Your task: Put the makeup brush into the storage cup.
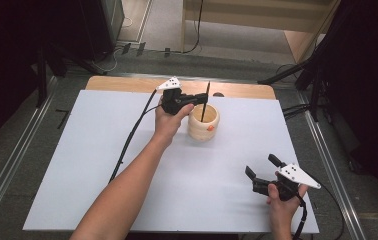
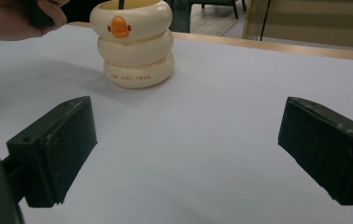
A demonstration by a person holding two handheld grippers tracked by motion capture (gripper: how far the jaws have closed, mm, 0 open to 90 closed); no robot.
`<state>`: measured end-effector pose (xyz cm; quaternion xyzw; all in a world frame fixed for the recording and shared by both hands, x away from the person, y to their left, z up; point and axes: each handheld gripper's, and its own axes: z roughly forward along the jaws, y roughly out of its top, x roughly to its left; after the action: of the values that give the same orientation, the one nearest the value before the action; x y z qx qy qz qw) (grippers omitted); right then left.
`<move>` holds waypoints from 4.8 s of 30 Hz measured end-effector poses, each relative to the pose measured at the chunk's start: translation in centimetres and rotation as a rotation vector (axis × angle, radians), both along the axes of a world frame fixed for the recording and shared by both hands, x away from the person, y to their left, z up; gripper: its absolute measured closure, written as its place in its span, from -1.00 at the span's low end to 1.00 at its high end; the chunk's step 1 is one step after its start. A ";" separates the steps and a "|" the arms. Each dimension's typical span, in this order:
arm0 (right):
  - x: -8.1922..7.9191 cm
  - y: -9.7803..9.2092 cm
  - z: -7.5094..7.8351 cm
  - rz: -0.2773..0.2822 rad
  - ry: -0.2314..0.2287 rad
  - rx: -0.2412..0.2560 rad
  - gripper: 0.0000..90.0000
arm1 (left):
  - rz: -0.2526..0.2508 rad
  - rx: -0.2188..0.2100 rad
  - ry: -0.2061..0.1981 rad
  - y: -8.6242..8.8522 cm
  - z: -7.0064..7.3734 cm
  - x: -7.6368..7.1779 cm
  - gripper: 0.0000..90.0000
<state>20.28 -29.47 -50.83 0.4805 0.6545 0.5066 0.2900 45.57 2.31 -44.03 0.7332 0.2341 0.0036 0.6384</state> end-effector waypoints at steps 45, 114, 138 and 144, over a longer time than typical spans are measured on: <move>0.1 0.1 -0.1 0.001 0.001 -0.003 -0.90 | -0.017 0.031 0.045 0.8 0.3 -1.0 -0.40; 0.2 0.5 -0.1 0.009 0.002 -0.014 -0.90 | 0.366 0.104 -0.133 15.8 -1.9 -12.8 -1.00; 0.1 0.3 -0.2 0.009 0.001 -0.018 -0.90 | 0.435 0.121 -0.131 19.4 -2.8 -15.7 -1.00; 0.1 0.3 -0.2 0.008 0.004 -0.017 -0.90 | 0.450 0.120 -0.119 20.2 -3.3 -16.1 -1.00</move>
<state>20.36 -29.14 -51.01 0.4765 0.6612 0.5012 0.2909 29.49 22.54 -47.29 0.6979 0.3530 0.2028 0.5893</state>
